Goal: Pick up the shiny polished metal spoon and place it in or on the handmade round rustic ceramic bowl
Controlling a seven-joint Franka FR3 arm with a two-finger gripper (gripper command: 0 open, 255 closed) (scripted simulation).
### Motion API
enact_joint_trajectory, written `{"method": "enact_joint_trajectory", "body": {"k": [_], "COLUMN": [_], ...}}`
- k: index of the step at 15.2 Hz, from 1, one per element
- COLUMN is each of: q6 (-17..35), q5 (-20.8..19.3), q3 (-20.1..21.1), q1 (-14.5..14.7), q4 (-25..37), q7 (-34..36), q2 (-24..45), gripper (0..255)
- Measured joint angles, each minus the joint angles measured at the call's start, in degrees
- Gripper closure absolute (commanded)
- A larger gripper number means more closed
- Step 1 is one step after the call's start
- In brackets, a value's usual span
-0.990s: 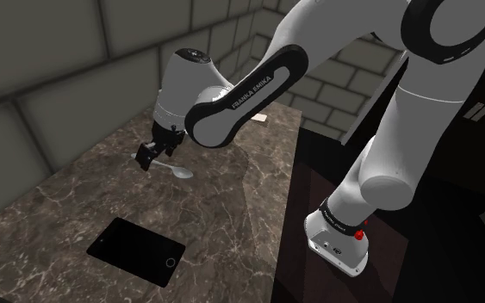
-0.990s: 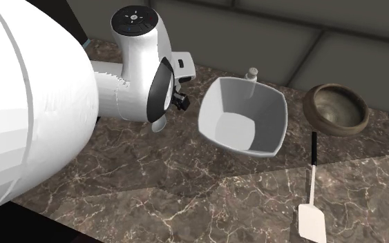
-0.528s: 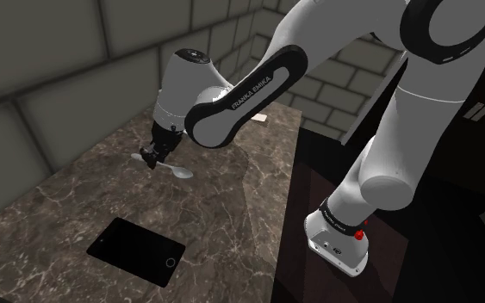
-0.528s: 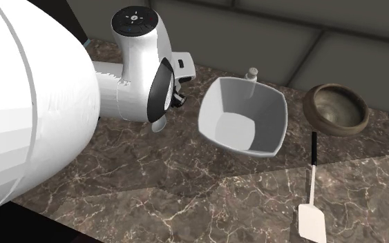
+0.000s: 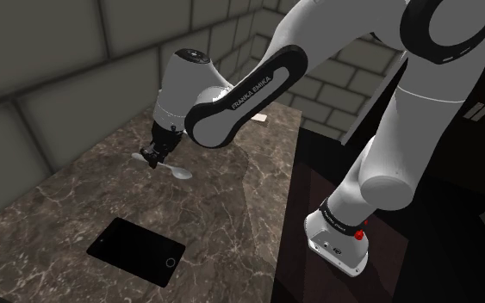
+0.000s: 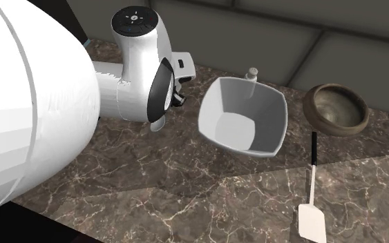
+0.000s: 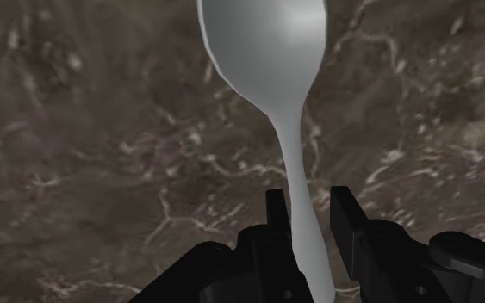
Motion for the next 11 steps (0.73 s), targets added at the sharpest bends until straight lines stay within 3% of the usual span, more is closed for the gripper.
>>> {"method": "enact_joint_trajectory", "body": {"k": [11], "q6": [-7.2], "q5": [5.0], "q3": [1.7], "q1": [-1.3], "q4": [1.6], "q7": [-3.4], "q2": [-6.1], "gripper": [255]}}
